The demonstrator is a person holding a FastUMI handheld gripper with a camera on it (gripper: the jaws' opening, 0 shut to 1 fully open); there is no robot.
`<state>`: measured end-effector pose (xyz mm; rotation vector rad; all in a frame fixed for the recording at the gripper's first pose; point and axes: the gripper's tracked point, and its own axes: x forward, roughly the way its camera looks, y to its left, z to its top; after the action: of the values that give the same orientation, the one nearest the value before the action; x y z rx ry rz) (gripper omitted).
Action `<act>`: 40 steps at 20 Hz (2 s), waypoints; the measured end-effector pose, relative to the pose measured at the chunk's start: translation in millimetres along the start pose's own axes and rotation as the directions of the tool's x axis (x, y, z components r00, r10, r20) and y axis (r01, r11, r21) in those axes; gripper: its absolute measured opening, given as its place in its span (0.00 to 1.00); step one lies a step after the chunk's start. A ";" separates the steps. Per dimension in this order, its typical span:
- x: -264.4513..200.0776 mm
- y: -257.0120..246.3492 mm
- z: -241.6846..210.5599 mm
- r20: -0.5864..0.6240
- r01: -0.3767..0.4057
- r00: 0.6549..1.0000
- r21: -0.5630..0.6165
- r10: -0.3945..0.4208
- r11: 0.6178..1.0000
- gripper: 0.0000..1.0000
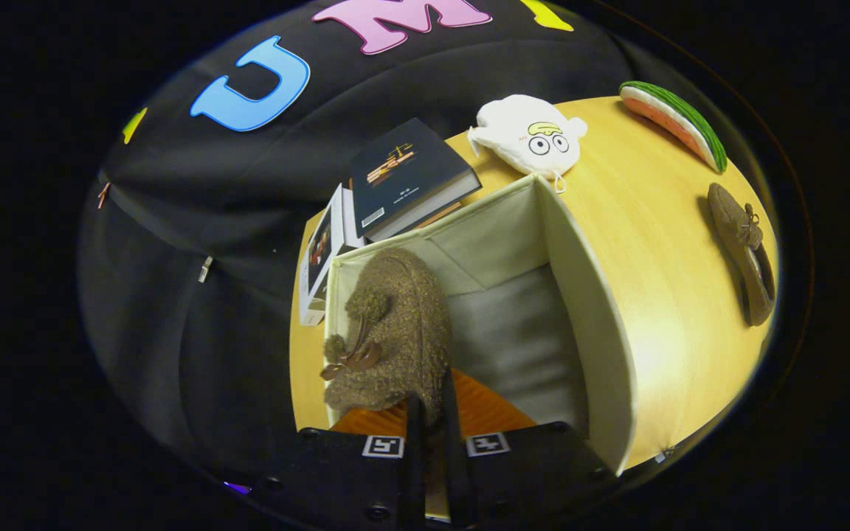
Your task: Open the storage box then place both shoes into the box .Put the left shoe in first, then the right shoe, with the right side of both shoes facing outward in a uniform manner.
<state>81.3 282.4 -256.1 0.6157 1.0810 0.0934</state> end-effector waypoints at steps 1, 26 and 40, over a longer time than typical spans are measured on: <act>5.7 8.3 -3.2 -0.011 -0.026 1.000 -0.001 0.026 1.000 0.37; -182.8 -144.1 137.0 0.475 0.225 0.880 -0.452 0.020 0.863 0.98; -224.1 -342.3 171.1 0.423 0.332 0.893 -0.384 -0.155 0.862 0.99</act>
<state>42.2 -155.4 -198.0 0.0607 0.7136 -0.0053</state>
